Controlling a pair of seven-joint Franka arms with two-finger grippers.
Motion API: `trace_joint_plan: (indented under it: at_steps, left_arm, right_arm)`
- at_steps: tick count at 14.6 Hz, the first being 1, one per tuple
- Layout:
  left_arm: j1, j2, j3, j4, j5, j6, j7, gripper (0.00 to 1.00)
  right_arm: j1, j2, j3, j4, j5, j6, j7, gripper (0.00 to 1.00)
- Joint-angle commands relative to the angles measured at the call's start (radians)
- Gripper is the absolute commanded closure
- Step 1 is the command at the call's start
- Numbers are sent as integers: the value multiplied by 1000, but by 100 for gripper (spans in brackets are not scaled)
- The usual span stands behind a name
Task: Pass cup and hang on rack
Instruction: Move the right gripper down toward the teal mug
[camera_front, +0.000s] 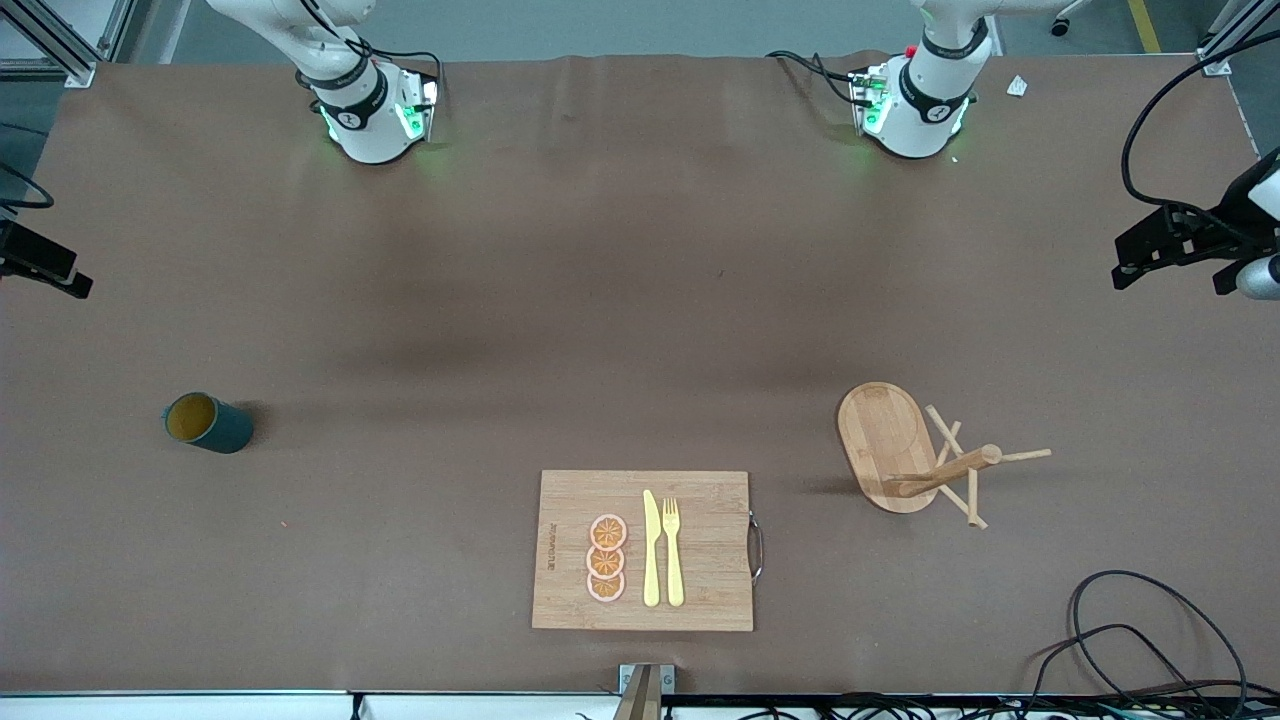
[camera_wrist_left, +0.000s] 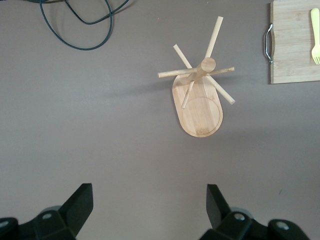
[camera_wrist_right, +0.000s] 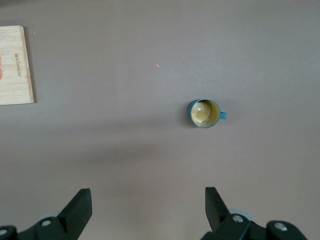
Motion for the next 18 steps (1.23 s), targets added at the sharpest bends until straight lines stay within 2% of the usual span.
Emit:
trace_joint_plan:
  at_steps: [1, 11, 18]
  left_arm:
    - [-2, -12, 4, -15, 19, 15, -7, 0]
    - [10, -9, 4, -12, 17, 15, 5, 0]
    - [10, -9, 2, -12, 17, 16, 0, 0]
  right_arm:
    - [-7, -8, 5, -4, 17, 0, -18, 0]
    - [-10, 50, 4, -7, 16, 64, -19, 0]
    - [-56, 49, 1, -131, 14, 147, -38, 0]
